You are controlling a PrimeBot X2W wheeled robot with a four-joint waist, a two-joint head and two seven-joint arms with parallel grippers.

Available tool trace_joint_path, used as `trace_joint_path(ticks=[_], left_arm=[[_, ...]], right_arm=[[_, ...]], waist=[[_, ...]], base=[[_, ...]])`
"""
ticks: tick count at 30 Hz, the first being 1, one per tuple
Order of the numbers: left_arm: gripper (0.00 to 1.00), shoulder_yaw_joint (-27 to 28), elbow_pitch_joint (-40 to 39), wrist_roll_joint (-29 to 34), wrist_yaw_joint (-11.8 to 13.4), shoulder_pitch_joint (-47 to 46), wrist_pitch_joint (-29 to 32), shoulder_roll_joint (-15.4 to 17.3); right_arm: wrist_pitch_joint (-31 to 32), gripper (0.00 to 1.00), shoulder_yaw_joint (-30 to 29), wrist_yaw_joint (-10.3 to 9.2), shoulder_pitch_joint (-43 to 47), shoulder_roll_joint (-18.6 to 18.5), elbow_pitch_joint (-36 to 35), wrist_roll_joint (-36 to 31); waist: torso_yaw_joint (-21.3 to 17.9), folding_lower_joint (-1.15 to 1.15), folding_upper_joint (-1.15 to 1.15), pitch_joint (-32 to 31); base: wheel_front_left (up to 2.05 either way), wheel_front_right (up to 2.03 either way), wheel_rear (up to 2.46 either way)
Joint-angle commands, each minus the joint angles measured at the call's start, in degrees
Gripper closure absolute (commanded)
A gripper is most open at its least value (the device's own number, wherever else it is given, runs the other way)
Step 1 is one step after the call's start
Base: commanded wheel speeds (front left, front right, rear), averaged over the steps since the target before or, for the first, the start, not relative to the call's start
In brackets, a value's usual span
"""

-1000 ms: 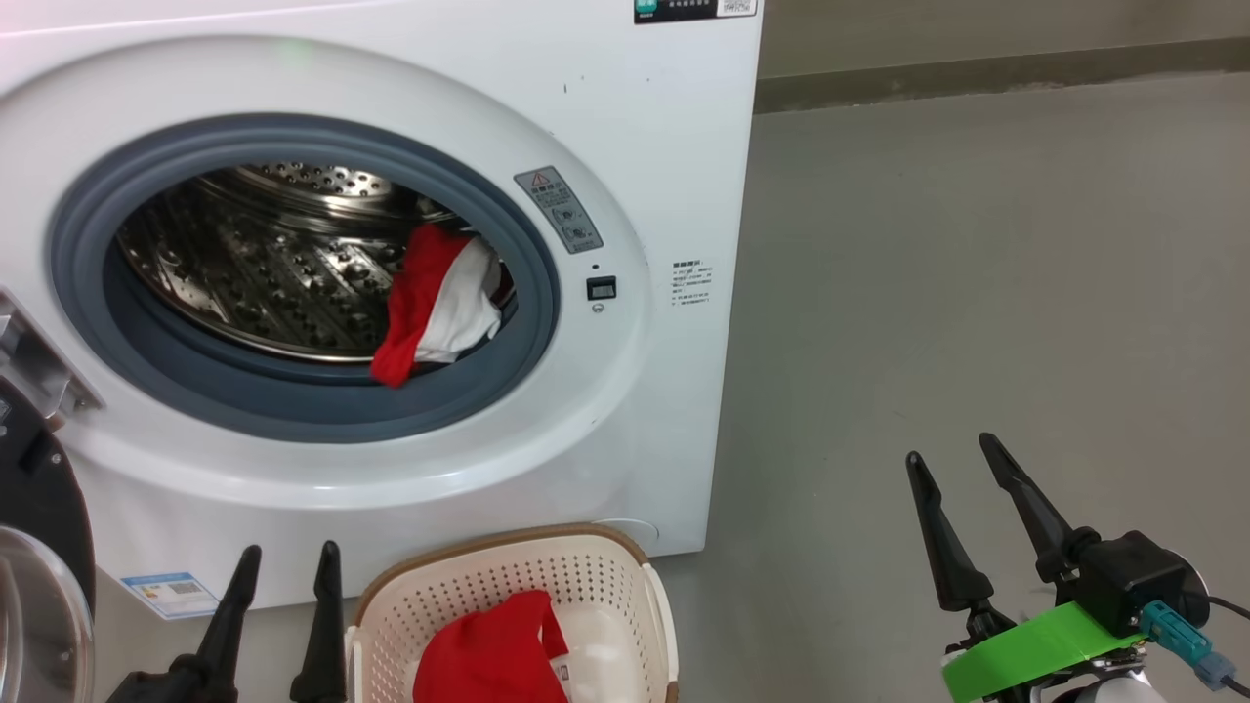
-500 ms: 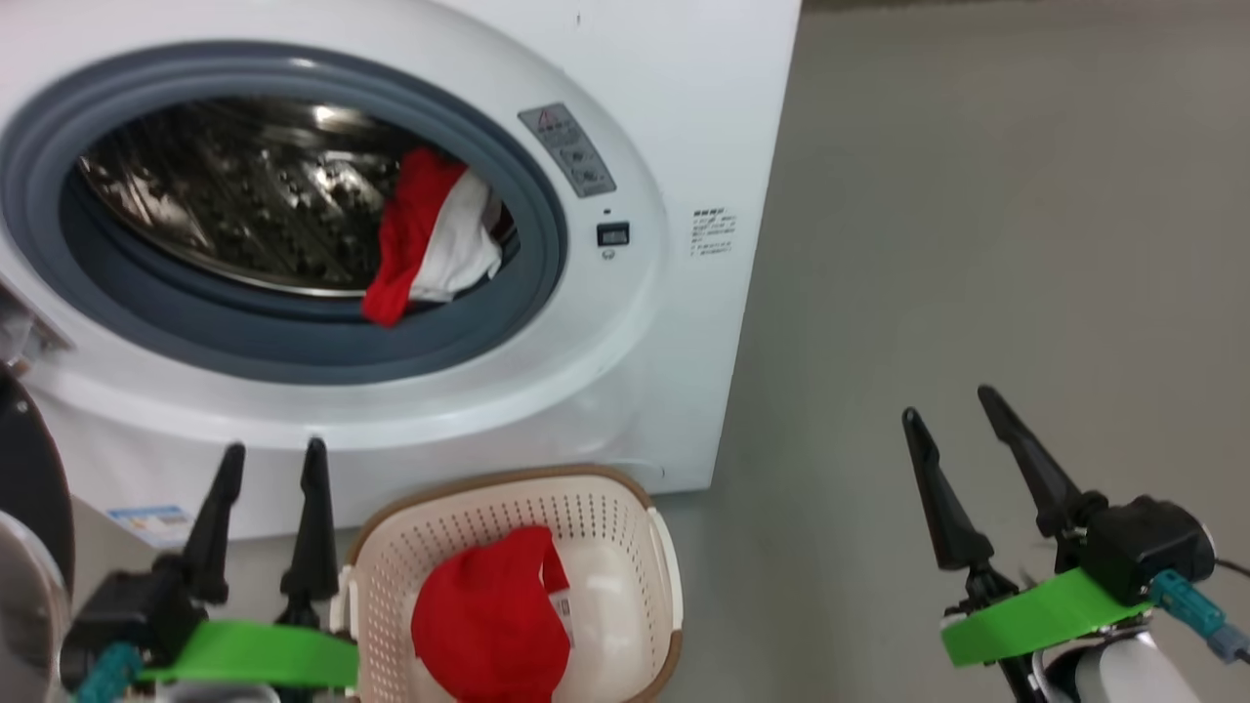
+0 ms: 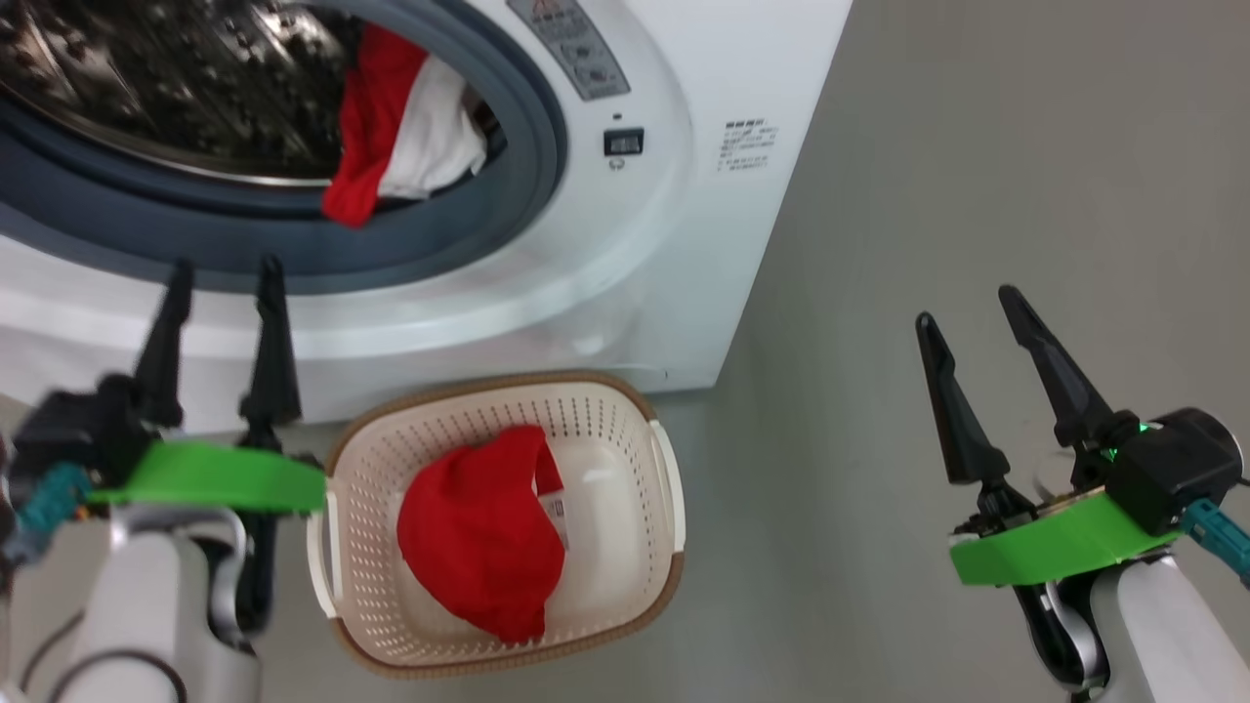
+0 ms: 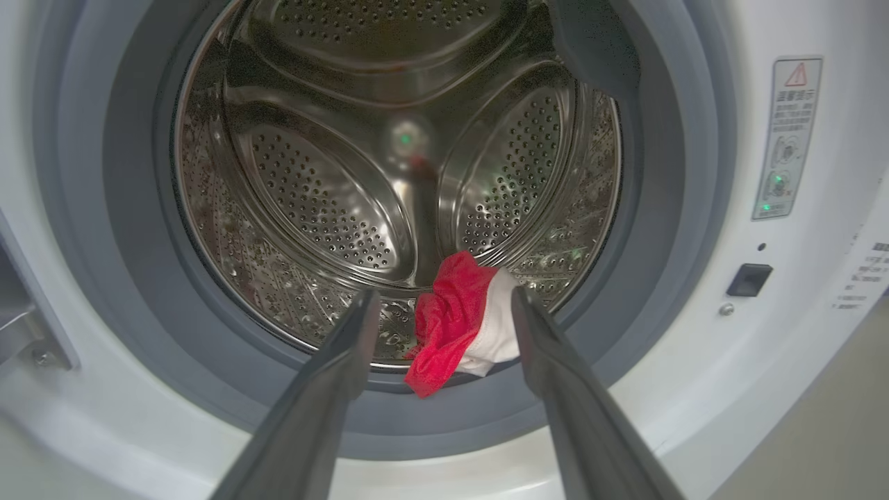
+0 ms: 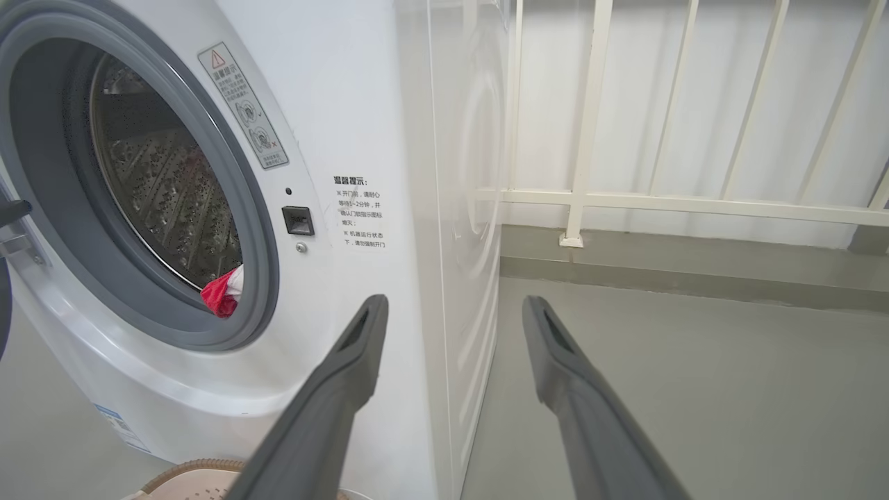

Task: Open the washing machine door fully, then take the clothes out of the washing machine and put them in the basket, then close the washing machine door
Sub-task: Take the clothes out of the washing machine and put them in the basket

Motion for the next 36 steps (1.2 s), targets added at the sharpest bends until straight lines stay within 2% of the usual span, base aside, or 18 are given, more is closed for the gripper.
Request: trace_joint_path(ticks=[1,11,16,20,24,28,36], left_arm=[[0.00,1.8,-0.9,0.0,-0.2,-1.6,-0.4,2.1],[0.00,1.7,6.4,-1.6,-1.3,-14.1,-0.4,5.1],[0.00,-0.2,12.3,-0.4,-1.6,-21.9,-0.4,7.8],[0.00,-0.9,16.6,-0.5,-1.7,-27.0,-0.4,8.2],[0.00,-1.1,21.3,-3.6,-1.8,-32.3,-0.2,8.0],[0.00,-4.1,24.4,-7.6,-1.9,-36.6,1.9,8.5],[0.00,-12.3,25.7,-15.6,-1.9,-41.2,11.1,11.2]], right_arm=[[-0.4,0.00,1.1,0.20,-1.4,-0.4,-1.6,-0.3],[-0.4,0.00,1.5,0.20,-4.6,-1.0,-2.8,0.3],[-0.4,0.00,2.4,0.20,-6.2,-1.0,-2.8,0.8],[-0.4,0.00,3.1,0.20,-7.0,-0.8,-2.4,1.2],[-0.4,0.00,4.0,0.20,-8.0,-0.5,-2.1,1.3],[-0.4,0.00,4.8,0.20,-8.8,0.0,-1.9,1.5],[-0.4,0.00,5.4,0.20,-8.8,0.0,-1.3,2.2]], waist=[[-0.3,0.00,0.00,3.1],[-2.0,0.00,0.00,10.2],[-3.3,0.00,0.00,13.6],[-3.9,0.00,0.00,15.3],[-4.5,0.00,0.00,16.7],[-4.9,0.00,0.00,17.5],[-4.5,0.00,0.00,17.6]], base=[[0.00,0.00,0.00],[0.00,0.00,0.00],[0.00,0.00,0.00],[0.00,0.00,0.00],[0.00,0.00,0.00],[0.00,0.00,0.00],[0.00,0.00,0.00]])
